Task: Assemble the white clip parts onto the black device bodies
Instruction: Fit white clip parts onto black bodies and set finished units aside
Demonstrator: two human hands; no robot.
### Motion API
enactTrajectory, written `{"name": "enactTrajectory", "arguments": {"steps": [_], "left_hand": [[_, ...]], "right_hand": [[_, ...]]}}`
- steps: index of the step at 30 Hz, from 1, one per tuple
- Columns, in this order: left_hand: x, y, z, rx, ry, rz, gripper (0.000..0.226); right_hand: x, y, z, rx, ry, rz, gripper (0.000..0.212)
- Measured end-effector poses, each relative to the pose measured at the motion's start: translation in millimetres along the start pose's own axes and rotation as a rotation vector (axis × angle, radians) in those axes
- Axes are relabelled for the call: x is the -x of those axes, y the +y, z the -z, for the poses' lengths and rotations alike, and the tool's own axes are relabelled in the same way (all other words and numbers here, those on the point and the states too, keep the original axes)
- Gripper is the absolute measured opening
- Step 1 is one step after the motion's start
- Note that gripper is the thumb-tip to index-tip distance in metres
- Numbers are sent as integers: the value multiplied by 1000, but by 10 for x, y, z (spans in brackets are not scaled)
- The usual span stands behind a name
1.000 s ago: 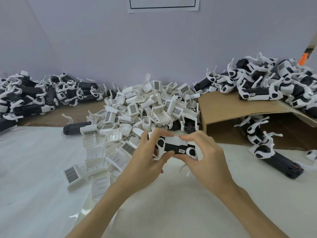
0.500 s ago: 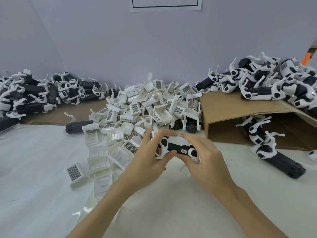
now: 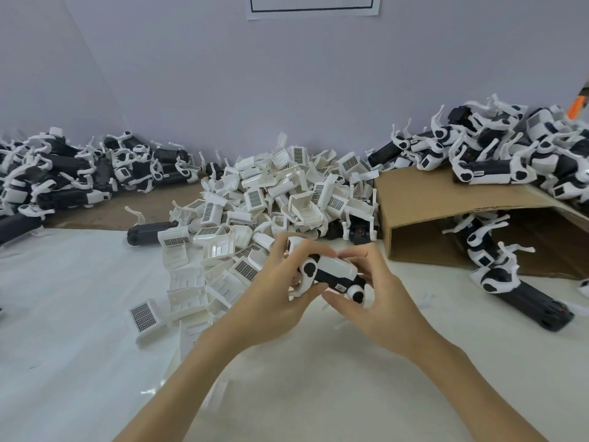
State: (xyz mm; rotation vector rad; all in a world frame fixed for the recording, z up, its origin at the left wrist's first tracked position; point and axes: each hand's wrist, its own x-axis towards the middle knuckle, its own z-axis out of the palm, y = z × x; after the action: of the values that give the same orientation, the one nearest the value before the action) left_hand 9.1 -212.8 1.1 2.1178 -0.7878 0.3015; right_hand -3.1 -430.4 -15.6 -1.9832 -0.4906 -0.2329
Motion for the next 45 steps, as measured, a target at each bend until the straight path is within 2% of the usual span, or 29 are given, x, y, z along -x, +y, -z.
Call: {"name": "enactTrajectory", "arguments": {"steps": [3, 6, 9, 13, 19, 23, 27, 30, 33, 38, 42, 45], "left_hand": [[-10, 13, 24, 76, 19, 49, 44], [-5, -1, 84, 181, -20, 64, 48], [8, -5, 81, 240, -67, 74, 56], [-2, -45, 12, 124, -11, 136, 46], [-4, -73, 34, 109, -76, 142, 44], [-15, -67, 34, 111, -68, 108, 25], [-38, -39, -20, 243, 37, 237, 16], [-28, -57, -27, 285, 18, 243, 17], [-36, -64, 12, 297, -60, 218, 27], [-14, -73, -51, 234, -11, 194, 28], [-13, -71, -62, 211, -39, 177, 32], [-13, -31, -89, 193, -30, 172, 33]], "right_hand": [[6, -31, -1, -102, 1, 16, 35], [-16, -98, 4, -213, 77, -60, 30], [-38, -116, -22, -226, 56, -110, 24], [-34, -97, -23, -252, 50, -159, 23], [-43, -68, 3, -270, -16, -196, 25], [-30, -63, 29, -187, -26, -167, 28], [20, -82, -122, 149, 56, -9, 46], [25, -80, -198, 288, 128, 84, 44], [27, -72, -138, 348, 124, 125, 44], [-5, -44, -97, 330, 95, 110, 44], [4, -29, -110, 293, 22, 86, 57], [27, -18, -136, 362, 104, 134, 55]]}}
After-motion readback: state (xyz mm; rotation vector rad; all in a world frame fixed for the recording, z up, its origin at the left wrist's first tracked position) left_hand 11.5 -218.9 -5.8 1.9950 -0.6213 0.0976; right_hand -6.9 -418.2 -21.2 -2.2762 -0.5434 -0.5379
